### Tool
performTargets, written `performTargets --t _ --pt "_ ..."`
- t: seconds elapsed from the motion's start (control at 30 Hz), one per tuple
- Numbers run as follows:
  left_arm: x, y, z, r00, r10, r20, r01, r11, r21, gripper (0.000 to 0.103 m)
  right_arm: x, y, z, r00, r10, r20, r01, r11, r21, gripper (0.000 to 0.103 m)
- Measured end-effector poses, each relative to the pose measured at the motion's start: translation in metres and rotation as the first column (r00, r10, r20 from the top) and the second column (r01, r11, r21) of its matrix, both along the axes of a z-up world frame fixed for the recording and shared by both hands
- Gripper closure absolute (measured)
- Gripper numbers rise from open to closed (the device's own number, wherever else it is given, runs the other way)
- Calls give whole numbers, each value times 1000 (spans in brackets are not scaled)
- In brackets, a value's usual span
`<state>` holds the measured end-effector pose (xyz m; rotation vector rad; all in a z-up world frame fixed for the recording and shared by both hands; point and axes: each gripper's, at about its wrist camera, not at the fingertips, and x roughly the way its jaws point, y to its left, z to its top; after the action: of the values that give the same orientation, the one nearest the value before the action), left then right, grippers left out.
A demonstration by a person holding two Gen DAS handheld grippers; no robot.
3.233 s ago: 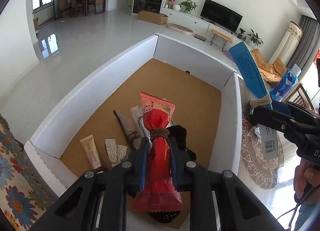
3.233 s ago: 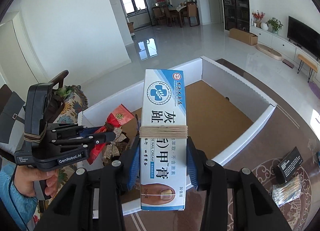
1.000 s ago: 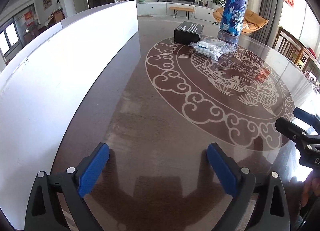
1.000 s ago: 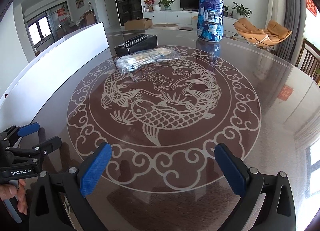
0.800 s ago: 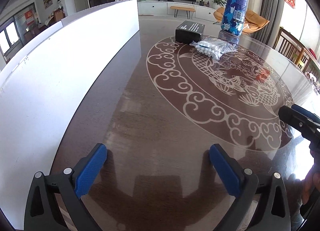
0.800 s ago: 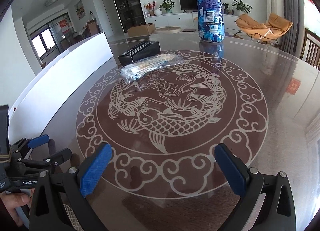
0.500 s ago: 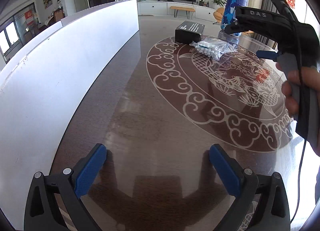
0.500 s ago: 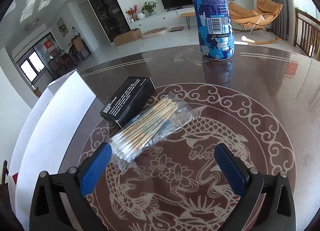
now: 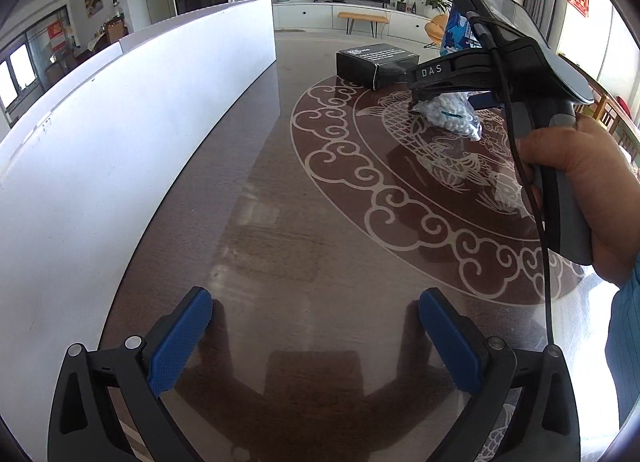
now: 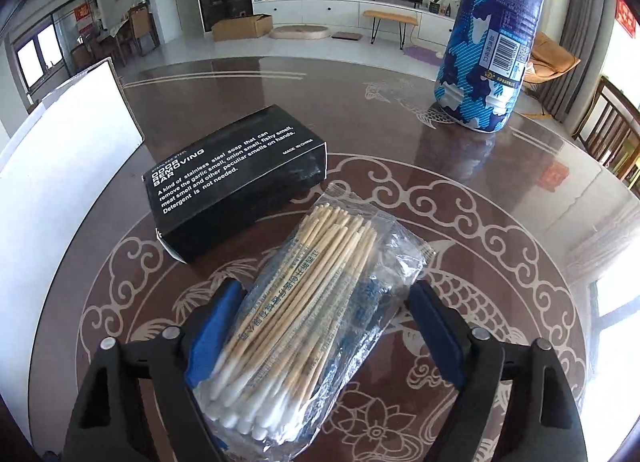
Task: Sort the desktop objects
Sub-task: 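Grasp the cotton swab bag with right gripper while left grasps the black odor bar box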
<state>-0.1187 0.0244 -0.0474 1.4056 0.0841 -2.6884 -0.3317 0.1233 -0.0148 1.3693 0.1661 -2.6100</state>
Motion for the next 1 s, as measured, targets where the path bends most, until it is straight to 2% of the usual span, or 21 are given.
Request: performTargets --t 0.03,0.07,0.23,0.4,0.5,0.67,0.77,0.9,1.0 --pt "0 0 0 1000 0 0 0 1000 0 0 4 4 2 1000 -3 -6 3 1000 0 52" --pt "0 1 -1 1000 -1 0 1 1000 1 0 7 8 3 1000 -1 -8 1 1000 0 61" --pt "0 2 -1 1000 -2 -1 2 1000 1 0 37 45 3 999 32 -6 -32 999 -3 61" --pt "0 2 -1 1000 -1 -1 1 1000 2 0 92 108 5 1000 17 -21 -17 1000 -3 60" --pt "1 2 -1 1000 -2 -1 2 1000 1 0 126 142 7 999 12 -37 -12 1000 -7 56" --pt "6 3 -2 1000 -17 2 17 1000 1 0 162 169 7 998 26 -64 -28 999 -26 54" --pt "-11 5 -2 993 -116 12 116 993 2 0 168 173 7 997 33 -63 -36 998 -50 53" --pt "-66 8 -1 947 -318 55 318 948 8 0 171 173 7 998 33 -62 -36 998 -59 53" --pt "-121 9 -1 922 -377 86 377 926 12 0 170 171 6 997 34 -63 -37 998 -50 53"
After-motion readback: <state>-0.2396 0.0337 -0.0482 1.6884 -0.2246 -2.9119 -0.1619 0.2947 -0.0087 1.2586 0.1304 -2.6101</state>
